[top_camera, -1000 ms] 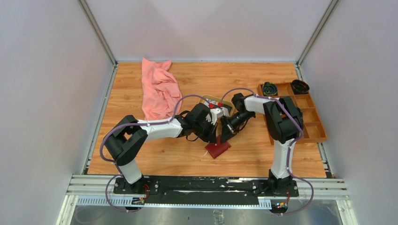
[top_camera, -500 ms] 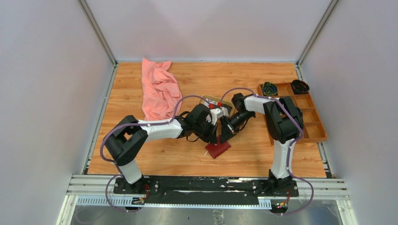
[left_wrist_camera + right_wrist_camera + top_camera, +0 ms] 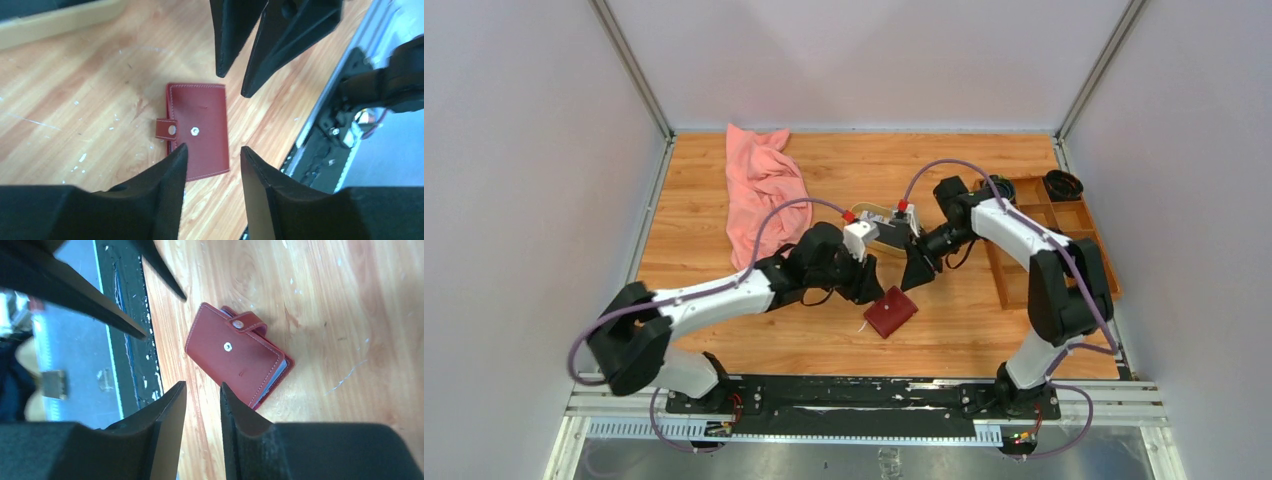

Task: Put the credit cards into the card holder
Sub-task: Close the card holder at the center of the board.

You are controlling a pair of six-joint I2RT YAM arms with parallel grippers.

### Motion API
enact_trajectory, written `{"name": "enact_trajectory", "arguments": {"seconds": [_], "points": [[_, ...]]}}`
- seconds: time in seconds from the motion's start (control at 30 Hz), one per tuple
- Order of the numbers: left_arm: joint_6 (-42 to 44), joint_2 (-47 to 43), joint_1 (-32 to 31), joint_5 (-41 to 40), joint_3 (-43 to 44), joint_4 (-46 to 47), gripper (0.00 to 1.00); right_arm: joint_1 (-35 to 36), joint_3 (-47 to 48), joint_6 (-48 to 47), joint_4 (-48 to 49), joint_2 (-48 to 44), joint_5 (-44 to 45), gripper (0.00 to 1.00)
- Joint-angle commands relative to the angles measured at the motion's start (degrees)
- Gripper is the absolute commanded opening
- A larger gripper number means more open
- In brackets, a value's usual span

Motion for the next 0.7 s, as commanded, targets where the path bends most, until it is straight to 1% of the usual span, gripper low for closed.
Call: {"name": "enact_trajectory", "arguments": {"seconds": [0.0, 0.03, 0.07, 0.13, 0.17, 0.2, 0.23, 0.27, 0.37, 0.4, 0.47, 0.57, 0.67], "points": [[0.6, -11.7, -0.3, -6.4, -5.2, 3.6, 0.49, -0.3, 0.0, -17.5, -5.3, -6.7, -4.4, 0.37], [0.1, -13.6, -0.4, -7.2, -6.8, 3.9, 0.51, 0.0, -0.7, -22.9, -6.5, -8.3, -6.1, 0.43], [-1.1, -15.0, -0.4, -7.8, -8.7, 4.6, 0.54, 0.2, -1.8, -31.7, -8.4, -9.9, -8.2, 0.52], [-4.3, -16.9, -0.4, -8.2, -12.7, 6.9, 0.62, 0.6, -4.7, -57.0, -15.2, -12.2, -10.6, 0.67], [-6.3, -17.3, -0.4, -8.3, -14.9, 8.4, 0.65, 0.8, -5.9, -66.4, -16.4, -13.2, -10.5, 0.75], [-8.5, -17.5, -0.4, -8.2, -17.0, 10.4, 0.70, 1.3, -6.2, -69.9, -15.2, -13.4, -10.1, 0.80], [-10.8, -17.4, -0.4, -8.2, -19.4, 13.1, 0.71, 2.0, -5.6, -69.8, -13.8, -12.7, -9.3, 0.80], [-13.4, -17.1, -0.4, -8.4, -21.6, 16.1, 0.71, 2.8, -3.9, -69.9, -13.4, -11.3, -8.3, 0.79], [-19.7, -15.4, -0.3, -9.4, -26.8, 24.1, 0.71, 5.2, 1.3, -69.0, -13.3, -5.6, -4.8, 0.70], [-21.3, -14.8, -0.4, -9.5, -28.2, 27.7, 0.70, 5.7, 3.3, -68.5, -13.3, -3.6, -4.4, 0.67], [-23.5, -13.5, -0.4, -9.5, -29.5, 31.7, 0.69, 6.3, 6.4, -66.7, -13.2, 0.4, -4.5, 0.61], [-24.3, -11.6, -0.4, -9.7, -28.8, 33.1, 0.68, 7.1, 9.7, -64.2, -13.2, 5.4, -4.0, 0.53], [-25.0, -8.8, -0.4, -9.1, -27.8, 34.3, 0.68, 8.0, 11.3, -62.1, -12.4, 8.8, -2.2, 0.47]]}}
